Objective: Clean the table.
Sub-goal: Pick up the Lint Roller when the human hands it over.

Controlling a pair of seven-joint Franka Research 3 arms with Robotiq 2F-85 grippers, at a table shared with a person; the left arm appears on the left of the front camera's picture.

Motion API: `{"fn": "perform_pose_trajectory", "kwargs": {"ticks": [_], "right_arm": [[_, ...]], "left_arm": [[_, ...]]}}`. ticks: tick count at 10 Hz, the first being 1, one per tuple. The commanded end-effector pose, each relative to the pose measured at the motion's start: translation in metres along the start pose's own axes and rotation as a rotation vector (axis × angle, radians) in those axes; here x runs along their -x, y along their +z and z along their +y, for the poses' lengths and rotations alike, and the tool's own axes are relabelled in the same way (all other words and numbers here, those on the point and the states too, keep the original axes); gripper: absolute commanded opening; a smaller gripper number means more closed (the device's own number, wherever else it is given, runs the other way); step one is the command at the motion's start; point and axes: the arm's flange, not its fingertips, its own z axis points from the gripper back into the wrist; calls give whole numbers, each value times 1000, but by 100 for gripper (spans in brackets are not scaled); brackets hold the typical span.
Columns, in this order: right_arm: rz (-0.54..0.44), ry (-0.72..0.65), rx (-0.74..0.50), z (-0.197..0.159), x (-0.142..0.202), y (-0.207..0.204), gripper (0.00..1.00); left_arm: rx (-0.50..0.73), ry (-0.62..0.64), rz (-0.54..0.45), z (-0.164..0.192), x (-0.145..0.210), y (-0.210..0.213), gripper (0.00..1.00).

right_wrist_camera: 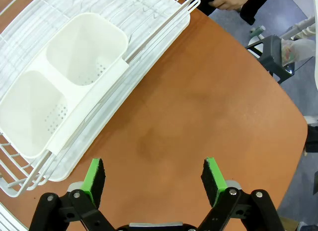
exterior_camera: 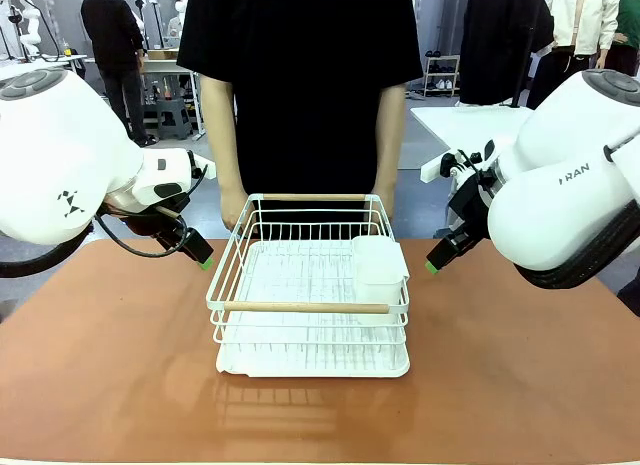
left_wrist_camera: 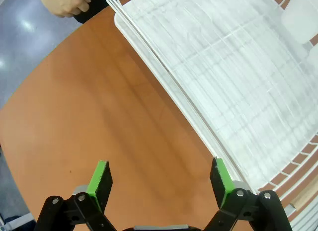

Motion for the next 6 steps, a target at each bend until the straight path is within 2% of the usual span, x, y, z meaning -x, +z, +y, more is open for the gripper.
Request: {"fn": "perform_pose_trajectory", "kwargs": {"ticks": [1,2,3,5,6], "right_arm": [[0,-1,-1,1,0,0,100],[0,0,0,0,0,0,100],[-32,-44,-98,-12,-8,27,100],[-59,-170,-280,-45,-4,68,100],[-73,-224,-353,-60,5,84,100]], "left_arm": [[0,0,0,0,0,0,100],[0,0,0,0,0,0,100],[63,7,14,9,-12,26,100],[317,112,33,41,-16,84,100],[444,198,-4,64,-10,110,100]]}}
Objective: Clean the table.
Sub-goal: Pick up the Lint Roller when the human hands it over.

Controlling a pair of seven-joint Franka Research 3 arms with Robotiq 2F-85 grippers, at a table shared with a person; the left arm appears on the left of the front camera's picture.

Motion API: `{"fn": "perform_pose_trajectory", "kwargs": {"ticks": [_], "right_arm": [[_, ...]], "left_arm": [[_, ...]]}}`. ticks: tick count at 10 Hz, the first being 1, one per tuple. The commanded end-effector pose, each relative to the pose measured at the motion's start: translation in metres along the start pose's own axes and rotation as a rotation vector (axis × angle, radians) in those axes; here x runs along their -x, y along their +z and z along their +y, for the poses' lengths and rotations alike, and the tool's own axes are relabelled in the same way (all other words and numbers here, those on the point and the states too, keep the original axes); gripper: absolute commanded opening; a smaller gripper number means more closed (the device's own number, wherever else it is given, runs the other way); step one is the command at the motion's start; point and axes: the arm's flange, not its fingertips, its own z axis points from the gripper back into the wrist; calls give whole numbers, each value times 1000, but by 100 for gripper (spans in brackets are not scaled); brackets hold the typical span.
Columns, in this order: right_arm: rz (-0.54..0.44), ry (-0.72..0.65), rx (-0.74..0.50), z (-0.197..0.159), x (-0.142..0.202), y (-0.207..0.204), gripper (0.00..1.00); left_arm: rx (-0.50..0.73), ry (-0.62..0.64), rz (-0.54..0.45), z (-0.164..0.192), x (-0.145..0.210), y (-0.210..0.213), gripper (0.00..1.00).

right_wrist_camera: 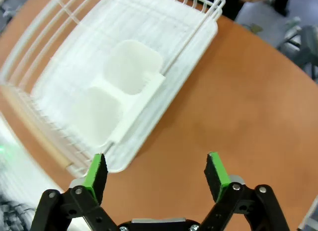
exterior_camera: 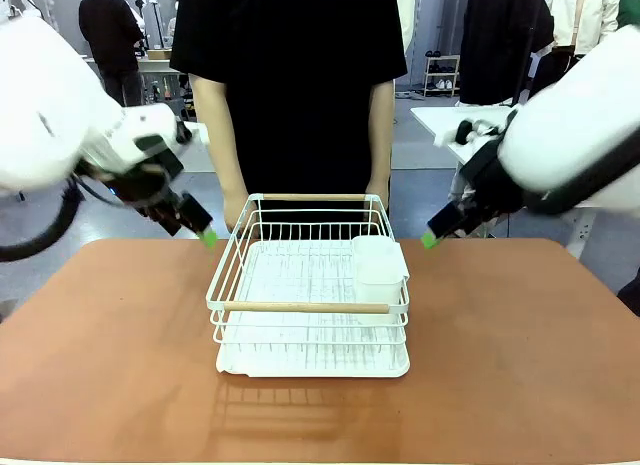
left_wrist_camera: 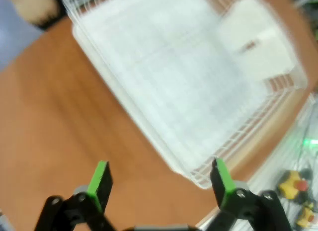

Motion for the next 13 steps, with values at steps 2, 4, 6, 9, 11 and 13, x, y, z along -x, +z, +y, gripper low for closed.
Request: {"fn": "perform_pose_trajectory", "kwargs": {"ticks": [2,4,6,9,11,13], "right_arm": [[-17,-170,-183,-57,20,59,100],[-22,-305,-358,-101,49,92,100],[-70,-428,-524,-143,88,119,100],[-182,-573,-663,-192,146,142,100],[-218,-624,-689,-210,165,143,100],[-229,-654,-671,-214,171,142,100]], "left_arm": [[270,238,-12,64,29,87,100],[439,316,-80,99,78,128,100],[592,411,-121,130,130,157,100],[684,603,-251,178,201,166,100],[713,609,-314,187,220,173,100],[719,612,-317,186,216,169,100]]}}
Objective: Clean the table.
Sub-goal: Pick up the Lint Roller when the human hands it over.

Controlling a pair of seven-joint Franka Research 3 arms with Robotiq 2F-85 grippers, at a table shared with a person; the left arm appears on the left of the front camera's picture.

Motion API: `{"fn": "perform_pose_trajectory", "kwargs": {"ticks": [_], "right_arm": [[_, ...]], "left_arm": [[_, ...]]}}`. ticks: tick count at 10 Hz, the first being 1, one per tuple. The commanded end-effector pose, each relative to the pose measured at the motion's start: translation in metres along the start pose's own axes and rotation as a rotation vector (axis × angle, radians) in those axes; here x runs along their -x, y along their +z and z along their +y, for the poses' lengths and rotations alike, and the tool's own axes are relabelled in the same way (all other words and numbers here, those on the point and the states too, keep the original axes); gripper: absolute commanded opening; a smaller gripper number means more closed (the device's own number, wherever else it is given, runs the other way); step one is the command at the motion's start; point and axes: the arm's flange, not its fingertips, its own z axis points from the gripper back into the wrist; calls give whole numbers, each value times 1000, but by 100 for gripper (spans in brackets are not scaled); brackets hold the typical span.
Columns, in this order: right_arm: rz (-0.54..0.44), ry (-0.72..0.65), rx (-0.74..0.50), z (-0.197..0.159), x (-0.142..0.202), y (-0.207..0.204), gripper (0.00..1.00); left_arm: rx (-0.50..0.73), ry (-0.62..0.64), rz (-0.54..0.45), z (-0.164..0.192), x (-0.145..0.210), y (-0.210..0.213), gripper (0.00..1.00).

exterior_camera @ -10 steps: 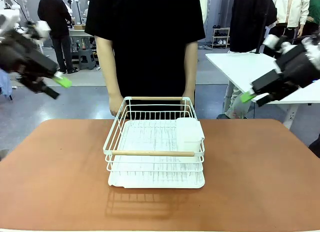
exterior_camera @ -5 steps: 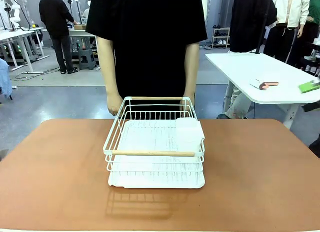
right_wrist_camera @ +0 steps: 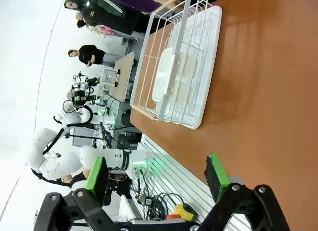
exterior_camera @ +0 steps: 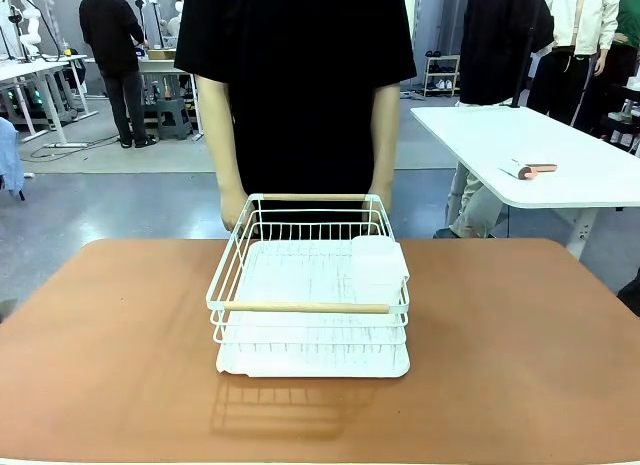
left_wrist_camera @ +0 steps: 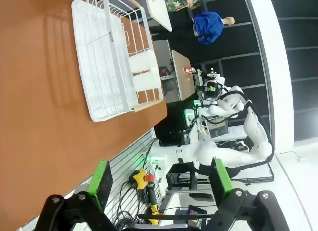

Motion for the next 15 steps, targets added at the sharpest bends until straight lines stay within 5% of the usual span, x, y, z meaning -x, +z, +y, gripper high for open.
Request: {"fn": "perform_pose_trajectory", "kwargs": {"ticks": [1,15], "right_arm": [[-1,33,7,4,-4,-5,100],[0,0,0,0,0,0,100]], "left_arm": [[24,-41,28,-8,-11,-10,100],[0,0,0,0,0,0,100]]}}
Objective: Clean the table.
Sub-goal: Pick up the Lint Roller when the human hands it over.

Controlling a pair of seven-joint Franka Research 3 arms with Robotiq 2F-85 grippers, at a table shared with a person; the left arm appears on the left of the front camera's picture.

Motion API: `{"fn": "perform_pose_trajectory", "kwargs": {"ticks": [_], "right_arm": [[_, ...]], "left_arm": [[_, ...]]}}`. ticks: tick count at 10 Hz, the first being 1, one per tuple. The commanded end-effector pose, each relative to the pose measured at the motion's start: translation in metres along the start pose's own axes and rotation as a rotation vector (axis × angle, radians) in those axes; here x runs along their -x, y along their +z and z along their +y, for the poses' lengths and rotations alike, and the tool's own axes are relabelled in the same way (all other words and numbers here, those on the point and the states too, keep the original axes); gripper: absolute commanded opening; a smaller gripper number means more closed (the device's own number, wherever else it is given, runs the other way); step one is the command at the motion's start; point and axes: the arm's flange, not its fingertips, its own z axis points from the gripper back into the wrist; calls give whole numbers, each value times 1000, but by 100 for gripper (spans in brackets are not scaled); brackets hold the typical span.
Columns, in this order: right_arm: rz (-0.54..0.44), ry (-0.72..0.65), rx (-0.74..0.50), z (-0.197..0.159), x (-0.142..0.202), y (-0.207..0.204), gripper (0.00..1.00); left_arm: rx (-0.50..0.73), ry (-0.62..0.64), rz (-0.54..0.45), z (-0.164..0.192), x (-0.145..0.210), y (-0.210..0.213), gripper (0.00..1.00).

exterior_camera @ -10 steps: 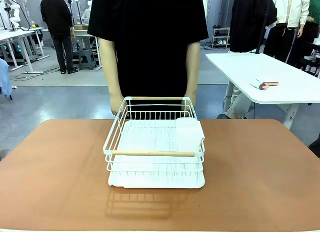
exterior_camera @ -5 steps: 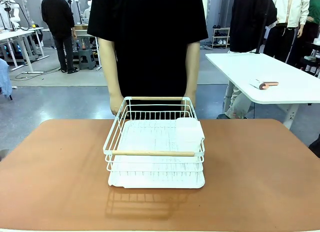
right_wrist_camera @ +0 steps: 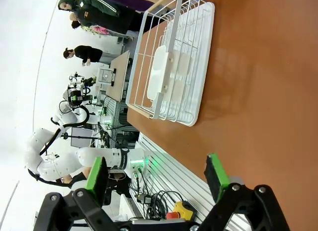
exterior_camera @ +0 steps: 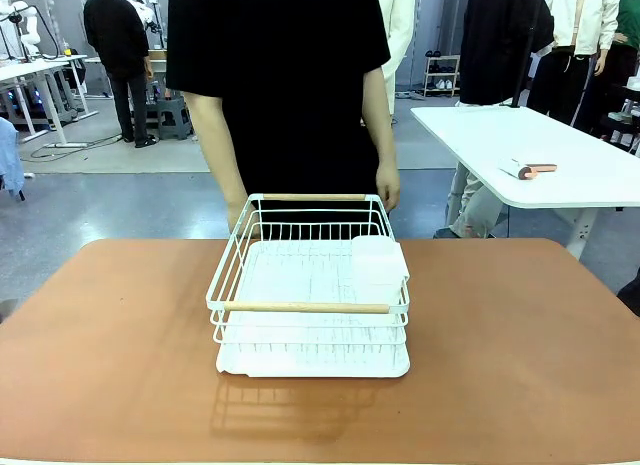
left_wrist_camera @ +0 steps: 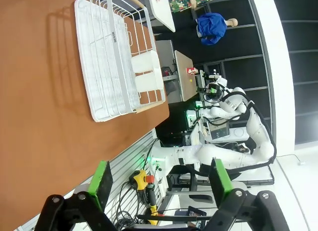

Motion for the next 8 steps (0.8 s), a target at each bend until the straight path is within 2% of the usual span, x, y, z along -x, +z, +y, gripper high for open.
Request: {"fn": "perform_pose_trajectory", "kwargs": {"ticks": [1,8], "right_arm": [[-12,20,-21,1,-1,0,100],[-12,20,-21,1,-1,0,100]], "left_arm": [[19,-18,1,1,2,2,100],[19,-18,1,1,2,2,100]]}}
